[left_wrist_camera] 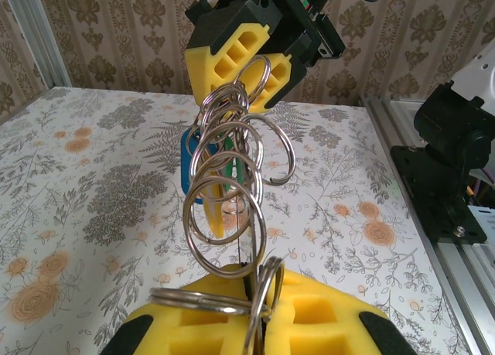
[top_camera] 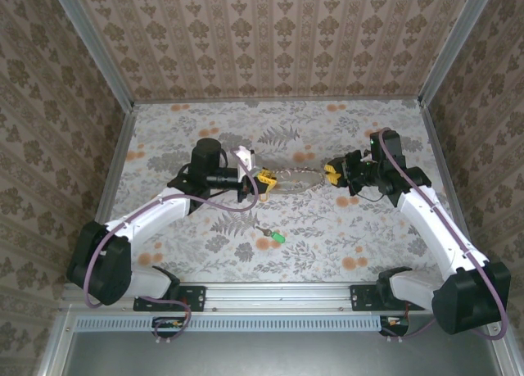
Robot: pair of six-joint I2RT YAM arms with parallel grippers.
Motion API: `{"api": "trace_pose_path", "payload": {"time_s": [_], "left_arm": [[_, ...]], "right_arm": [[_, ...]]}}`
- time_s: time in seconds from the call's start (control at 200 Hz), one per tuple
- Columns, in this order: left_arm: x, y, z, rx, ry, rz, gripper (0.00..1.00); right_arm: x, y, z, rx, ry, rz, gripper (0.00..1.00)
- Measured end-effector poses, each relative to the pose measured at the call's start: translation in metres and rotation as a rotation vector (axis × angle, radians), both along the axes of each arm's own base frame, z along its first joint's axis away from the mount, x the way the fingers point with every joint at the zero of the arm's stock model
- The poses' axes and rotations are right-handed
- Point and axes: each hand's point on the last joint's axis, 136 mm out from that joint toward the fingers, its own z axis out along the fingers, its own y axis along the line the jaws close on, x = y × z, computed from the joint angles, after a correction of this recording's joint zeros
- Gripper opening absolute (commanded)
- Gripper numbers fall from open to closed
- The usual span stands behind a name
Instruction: Put the keys on the keyring
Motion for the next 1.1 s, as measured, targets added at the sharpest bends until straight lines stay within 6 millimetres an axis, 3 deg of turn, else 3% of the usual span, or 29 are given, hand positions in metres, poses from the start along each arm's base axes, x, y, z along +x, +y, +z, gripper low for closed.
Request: {"api": "trace_pose_path", "payload": {"time_s": [0.315,0.59,0.725,1.1], "left_arm": [[0.002,0.000,-0.001,0.003,-0.001,0.009,0.00],[0.005,0.000,-0.002,0.010,-0.004,0.028,0.00],[0.006,0.000,-0.003,0.013,-0.005,0.036,0.00],[0.012,0.002,-0.004,0.012,0.009,0.062,0.00]], "right_arm": [[-0.001,0.009,0.004,0.011,-0.016,0.020,0.17],[0.002,0.013,0.008,0.026,-0.031,0.019,0.20],[0.002,0.012,0.003,0.034,-0.017,0.010,0.25],[-0.004,0.011,-0.009,0.044,0.016,-0.005,0.25]]}}
